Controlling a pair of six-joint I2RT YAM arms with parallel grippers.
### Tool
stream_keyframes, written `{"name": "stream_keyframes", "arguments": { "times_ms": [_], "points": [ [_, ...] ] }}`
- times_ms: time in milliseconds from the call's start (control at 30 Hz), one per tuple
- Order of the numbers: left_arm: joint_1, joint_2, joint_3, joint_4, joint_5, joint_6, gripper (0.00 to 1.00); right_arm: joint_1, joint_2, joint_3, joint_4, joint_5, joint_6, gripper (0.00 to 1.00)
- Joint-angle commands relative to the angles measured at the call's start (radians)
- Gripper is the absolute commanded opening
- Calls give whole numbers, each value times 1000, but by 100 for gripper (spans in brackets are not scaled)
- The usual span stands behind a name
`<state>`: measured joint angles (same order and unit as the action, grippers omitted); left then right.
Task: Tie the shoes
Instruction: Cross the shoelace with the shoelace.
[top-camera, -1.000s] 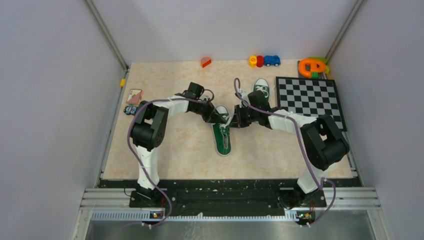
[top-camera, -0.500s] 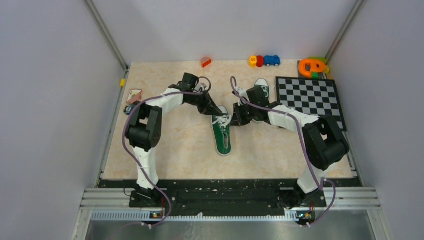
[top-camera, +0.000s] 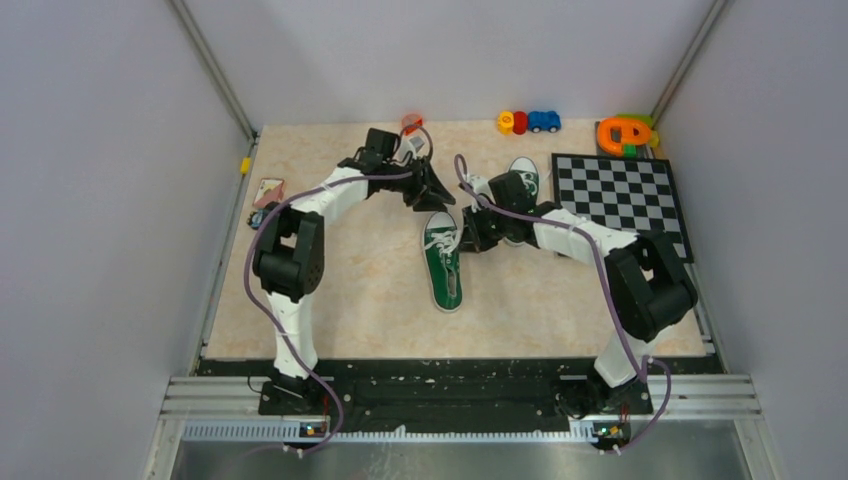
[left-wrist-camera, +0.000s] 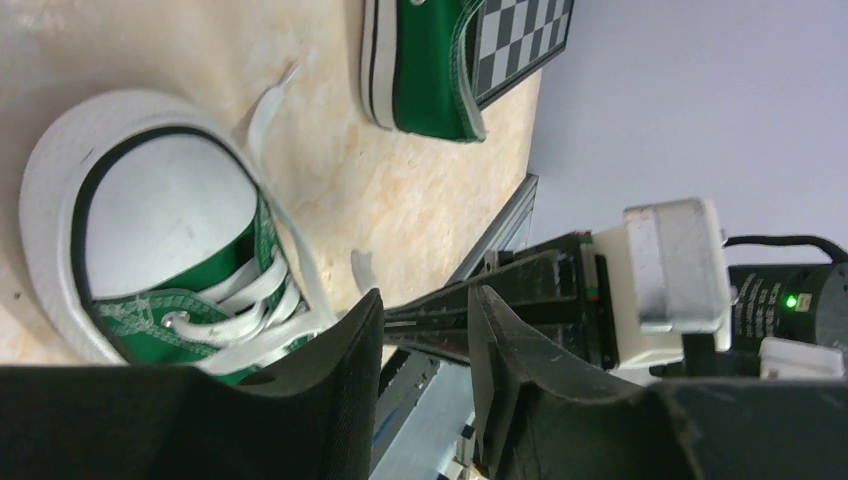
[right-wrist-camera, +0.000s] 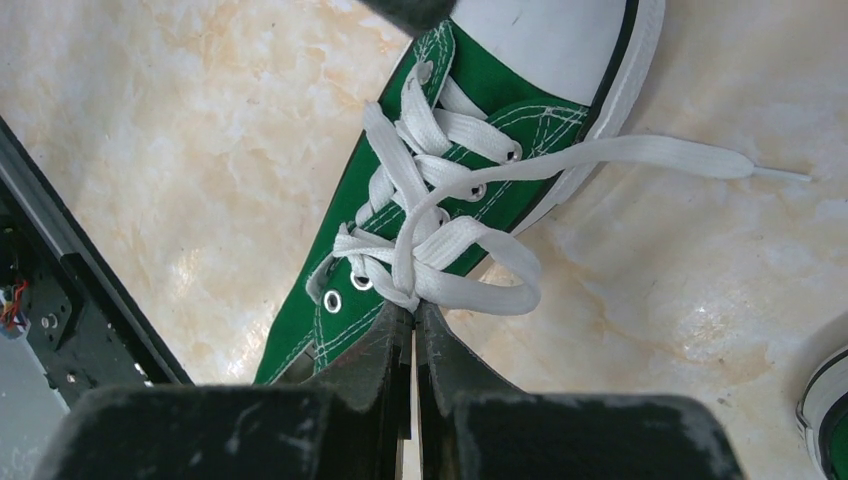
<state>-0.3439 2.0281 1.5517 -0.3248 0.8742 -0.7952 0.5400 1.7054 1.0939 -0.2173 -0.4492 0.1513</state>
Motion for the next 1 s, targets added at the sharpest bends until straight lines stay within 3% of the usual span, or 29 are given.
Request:
{"name": "stream_keyframes", "arguments": {
  "times_ms": [0,133,567,967],
  "points": [
    [-32,41,112,-79,10,99,40,19,-35,52,9,10,-22,0],
    [-59,91,206,-213,-11,187,40,23,-36,56,11,12,-22,0],
    [-94,161,300,-389,-49,287,40,35,-28,66,-2,14,-20,0],
    [-96,191,309,-425,-41,305,35,35,-17,74,-8,11,-22,0]
  ]
}}
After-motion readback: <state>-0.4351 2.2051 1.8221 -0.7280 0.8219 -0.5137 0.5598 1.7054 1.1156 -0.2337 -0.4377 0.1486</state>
